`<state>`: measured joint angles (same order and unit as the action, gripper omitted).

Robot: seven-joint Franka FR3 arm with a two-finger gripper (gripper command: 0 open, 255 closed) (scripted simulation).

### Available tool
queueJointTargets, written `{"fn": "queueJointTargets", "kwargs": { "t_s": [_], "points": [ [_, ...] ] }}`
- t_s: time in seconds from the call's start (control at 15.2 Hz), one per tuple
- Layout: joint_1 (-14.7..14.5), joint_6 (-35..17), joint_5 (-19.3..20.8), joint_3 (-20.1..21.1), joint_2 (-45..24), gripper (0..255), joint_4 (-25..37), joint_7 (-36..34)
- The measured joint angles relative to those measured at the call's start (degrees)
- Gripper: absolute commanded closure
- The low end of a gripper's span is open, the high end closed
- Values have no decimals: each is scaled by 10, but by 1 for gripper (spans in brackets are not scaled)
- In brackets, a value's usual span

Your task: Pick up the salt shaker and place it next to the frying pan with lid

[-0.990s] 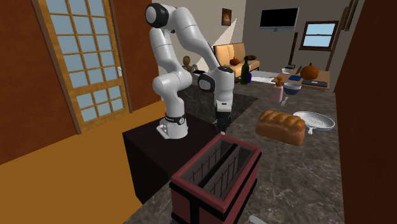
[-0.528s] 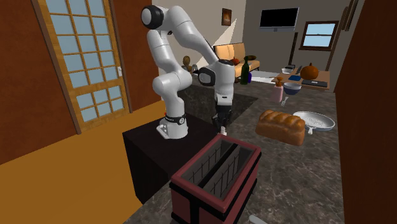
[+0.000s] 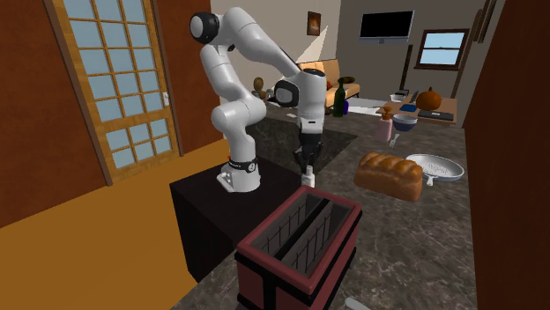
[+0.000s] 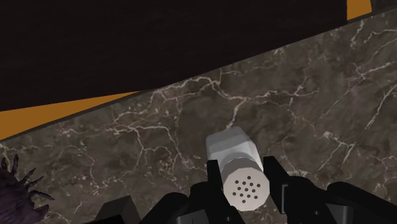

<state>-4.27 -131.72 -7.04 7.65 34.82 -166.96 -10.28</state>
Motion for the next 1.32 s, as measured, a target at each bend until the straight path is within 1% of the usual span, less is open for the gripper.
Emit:
{"fn": "queueJointTargets", "kwargs": {
  "t_s": [0.26, 0.92, 1.12, 1.32],
  "points": [
    [0, 46, 2, -2, 29, 255, 17, -2],
    [3, 147, 10, -10, 75, 255, 72, -3],
    [3, 170, 12, -11, 83, 255, 88, -4],
    [-10, 168, -2, 11, 58, 255, 112, -30]
  ]
}}
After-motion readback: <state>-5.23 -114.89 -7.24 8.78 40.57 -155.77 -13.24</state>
